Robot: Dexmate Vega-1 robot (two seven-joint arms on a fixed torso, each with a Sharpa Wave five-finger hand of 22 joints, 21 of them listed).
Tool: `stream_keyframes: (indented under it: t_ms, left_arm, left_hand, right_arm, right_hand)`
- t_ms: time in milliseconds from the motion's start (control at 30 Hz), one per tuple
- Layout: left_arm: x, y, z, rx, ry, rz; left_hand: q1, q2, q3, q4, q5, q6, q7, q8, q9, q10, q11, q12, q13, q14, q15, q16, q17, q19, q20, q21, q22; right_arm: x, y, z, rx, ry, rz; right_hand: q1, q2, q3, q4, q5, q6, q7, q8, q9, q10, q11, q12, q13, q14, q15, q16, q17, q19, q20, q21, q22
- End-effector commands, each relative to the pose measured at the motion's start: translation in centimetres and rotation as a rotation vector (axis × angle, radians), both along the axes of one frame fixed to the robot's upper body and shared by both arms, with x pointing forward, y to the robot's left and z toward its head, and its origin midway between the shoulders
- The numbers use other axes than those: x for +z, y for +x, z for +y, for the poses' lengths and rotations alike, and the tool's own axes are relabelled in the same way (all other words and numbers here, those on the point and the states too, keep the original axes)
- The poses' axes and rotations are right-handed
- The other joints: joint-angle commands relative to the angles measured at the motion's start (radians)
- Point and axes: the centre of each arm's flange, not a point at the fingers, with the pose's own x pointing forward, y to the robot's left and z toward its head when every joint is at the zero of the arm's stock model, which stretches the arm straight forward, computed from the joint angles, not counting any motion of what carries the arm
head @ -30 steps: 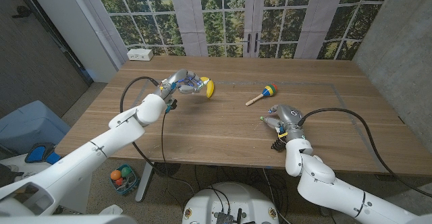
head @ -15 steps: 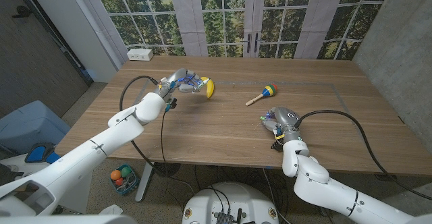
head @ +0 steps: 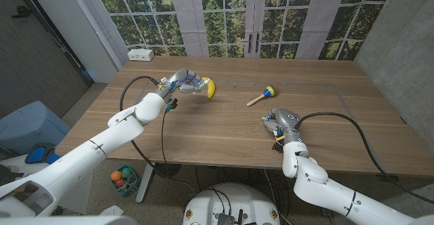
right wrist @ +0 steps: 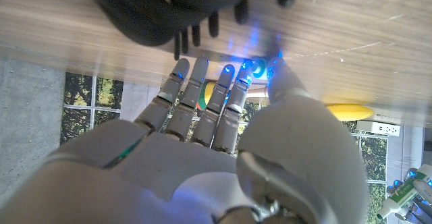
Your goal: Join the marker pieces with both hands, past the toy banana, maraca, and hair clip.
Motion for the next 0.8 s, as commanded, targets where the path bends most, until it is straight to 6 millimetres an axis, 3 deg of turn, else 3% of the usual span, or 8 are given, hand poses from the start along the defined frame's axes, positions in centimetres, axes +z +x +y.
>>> stream_keyframes:
  t_ms: [33,500,800]
  left_arm:
    - [-0.1,-0.2,-0.2,0.001,0.004,0.006]
    - [-0.3,-0.2,-0.6,-0.008,0.005,0.015]
    - [-0.3,-0.1,-0.9,-0.018,0.018,0.017]
  left_hand:
    - [-0.010,0.020,0.049,0.037,0.009,0.012,0.004,0.004,0.169,0.103,-0.091,-0.001,0.259,0.188,-0.251,0.005,0.370,-0.007,-0.104,0.007,-0.001]
    - [-0.012,0.018,0.055,0.036,0.014,0.011,0.004,0.003,0.167,0.106,-0.090,-0.008,0.262,0.187,-0.252,-0.003,0.377,-0.014,-0.104,0.020,-0.012]
    - [-0.013,0.017,0.059,0.036,0.018,0.011,0.004,0.004,0.169,0.109,-0.090,-0.013,0.265,0.189,-0.252,-0.007,0.383,-0.018,-0.102,0.030,-0.019]
  right_arm:
    - [-0.5,0.6,-0.5,0.022,0.023,-0.036]
    - [0.9,0.2,-1.6,0.055,0.042,-0.138]
    - [2.4,-0.2,-2.1,0.058,0.025,-0.237]
  right_hand:
    - [0.046,0.049,0.021,-0.005,-0.014,0.079,0.001,0.038,0.001,0.038,-0.013,0.022,0.019,0.028,-0.178,0.010,0.018,0.007,-0.024,0.016,0.005]
    - [0.070,0.055,0.025,-0.006,-0.026,0.094,0.007,0.044,-0.003,0.068,-0.013,0.040,0.035,0.045,-0.177,0.005,0.024,0.013,-0.028,0.028,0.006]
    - [0.072,0.054,0.024,-0.002,-0.030,0.100,-0.008,0.046,-0.005,0.075,-0.013,0.046,0.044,0.053,-0.176,-0.002,0.024,0.016,-0.027,0.034,0.005]
